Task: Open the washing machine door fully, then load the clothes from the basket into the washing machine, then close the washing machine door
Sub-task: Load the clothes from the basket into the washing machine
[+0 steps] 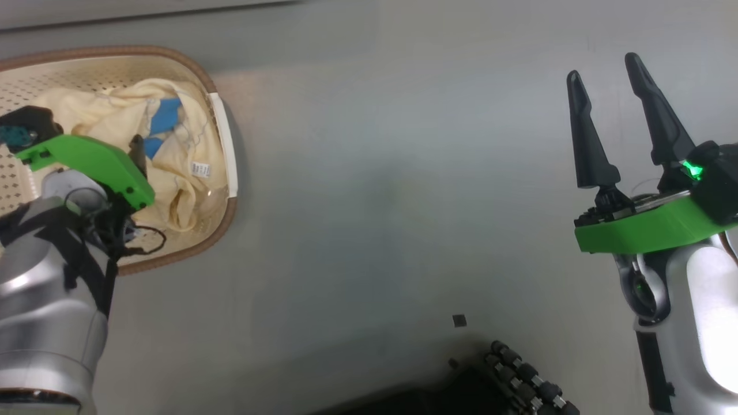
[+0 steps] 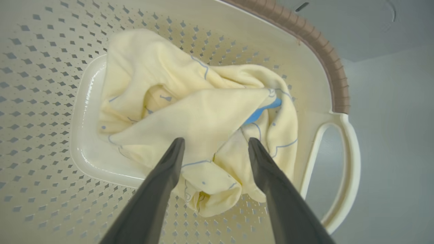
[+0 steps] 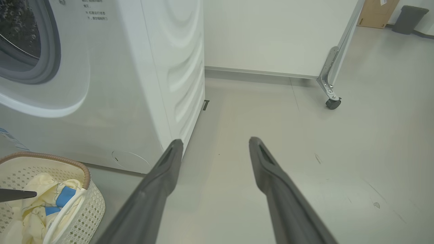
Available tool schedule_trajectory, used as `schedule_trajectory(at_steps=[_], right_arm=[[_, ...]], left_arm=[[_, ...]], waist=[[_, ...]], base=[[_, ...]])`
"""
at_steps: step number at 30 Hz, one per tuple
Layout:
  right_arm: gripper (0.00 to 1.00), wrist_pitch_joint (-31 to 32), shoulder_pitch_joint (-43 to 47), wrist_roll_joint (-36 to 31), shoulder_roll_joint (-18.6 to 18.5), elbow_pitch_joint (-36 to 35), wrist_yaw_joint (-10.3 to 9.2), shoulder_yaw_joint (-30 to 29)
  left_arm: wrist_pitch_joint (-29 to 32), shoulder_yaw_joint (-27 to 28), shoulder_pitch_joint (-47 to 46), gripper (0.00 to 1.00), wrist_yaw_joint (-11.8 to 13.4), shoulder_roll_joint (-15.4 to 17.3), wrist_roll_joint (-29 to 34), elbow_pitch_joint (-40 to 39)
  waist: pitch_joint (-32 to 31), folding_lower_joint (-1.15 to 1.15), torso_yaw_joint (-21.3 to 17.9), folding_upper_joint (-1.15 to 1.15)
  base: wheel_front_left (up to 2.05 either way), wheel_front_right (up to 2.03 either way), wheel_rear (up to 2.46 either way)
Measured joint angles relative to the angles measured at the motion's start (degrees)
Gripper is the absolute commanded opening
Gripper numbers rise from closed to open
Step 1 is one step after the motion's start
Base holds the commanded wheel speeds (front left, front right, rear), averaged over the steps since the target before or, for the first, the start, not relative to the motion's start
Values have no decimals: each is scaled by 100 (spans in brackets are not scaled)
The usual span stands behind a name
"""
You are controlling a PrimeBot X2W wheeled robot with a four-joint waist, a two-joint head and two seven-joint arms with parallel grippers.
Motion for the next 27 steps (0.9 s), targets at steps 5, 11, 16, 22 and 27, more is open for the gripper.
schedule_trajectory(at_steps=[5,11,16,22,27], right_arm=[[100,-49,-125,34,0,-25,0,20],[100,-102,-160,89,0,-26,0,56],[100,-157,-177,175,1,-31,0,64],[100,-177,-179,189,2,-23,0,62],[100,-205,-179,190,3,9,0,30]], left_arm=[[90,-55,-309,100,0,209,-42,204],[79,-119,-586,100,8,339,-33,460],[-178,-144,-783,100,211,400,58,571],[-506,-211,-894,0,461,420,143,681],[-624,-232,-894,0,461,391,156,738]], waist=[[401,0,-144,0],[790,0,-304,0],[1030,0,-421,0],[1190,0,-512,0],[1174,-1,-485,0]], base=[[0,0,0],[0,0,0],[0,0,0],[0,0,0],[0,0,0]])
